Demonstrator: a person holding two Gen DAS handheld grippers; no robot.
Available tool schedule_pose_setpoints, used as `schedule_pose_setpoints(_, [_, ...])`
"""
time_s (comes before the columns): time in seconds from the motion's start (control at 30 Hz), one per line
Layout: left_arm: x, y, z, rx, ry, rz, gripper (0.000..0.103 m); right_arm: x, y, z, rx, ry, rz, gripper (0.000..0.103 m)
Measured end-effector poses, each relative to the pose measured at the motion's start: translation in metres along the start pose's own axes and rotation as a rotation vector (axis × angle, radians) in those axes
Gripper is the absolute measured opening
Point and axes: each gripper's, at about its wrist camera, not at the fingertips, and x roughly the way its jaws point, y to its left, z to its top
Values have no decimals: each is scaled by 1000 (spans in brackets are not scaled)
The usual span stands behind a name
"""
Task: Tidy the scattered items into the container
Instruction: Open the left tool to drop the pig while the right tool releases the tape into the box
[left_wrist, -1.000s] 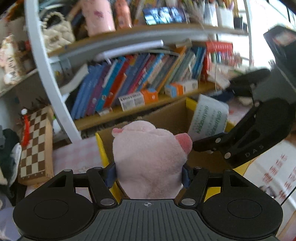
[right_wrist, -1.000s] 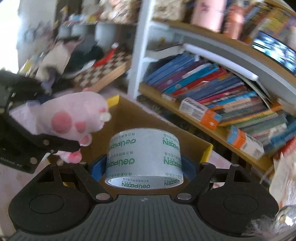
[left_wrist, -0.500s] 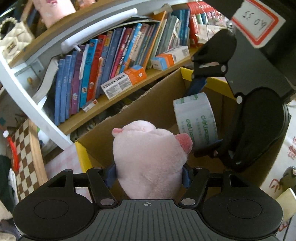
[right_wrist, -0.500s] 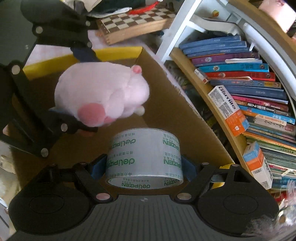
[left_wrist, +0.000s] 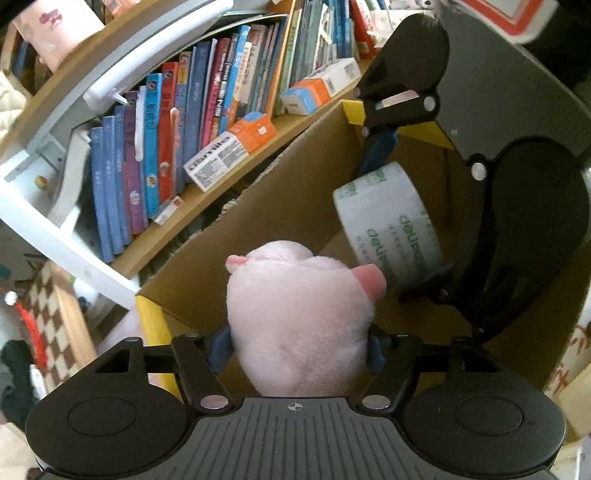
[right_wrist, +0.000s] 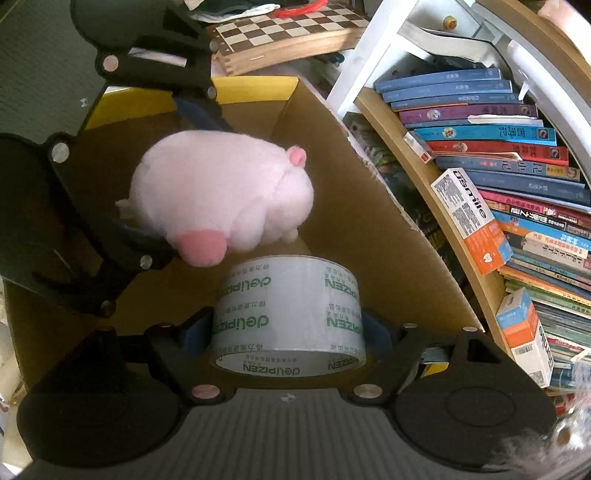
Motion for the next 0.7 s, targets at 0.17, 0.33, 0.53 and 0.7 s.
schedule_pose_setpoints(0.17, [-15, 3, 1, -8, -49, 34, 79, -16, -2, 0, 29, -52, -2, 88])
schedule_pose_setpoints(0.33, [-37, 10, 3, -48, -102, 67, 79, -40, -4, 0, 71, -119, -10, 89])
schedule_pose_setpoints(0.53, [-75, 12, 1, -85, -187, 106, 79, -69, -7, 1, 119, -199, -23, 89])
schedule_pose_setpoints(0.7, [-111, 12, -6, -130, -257, 125, 79, -106, 1, -3, 160, -274, -50, 89])
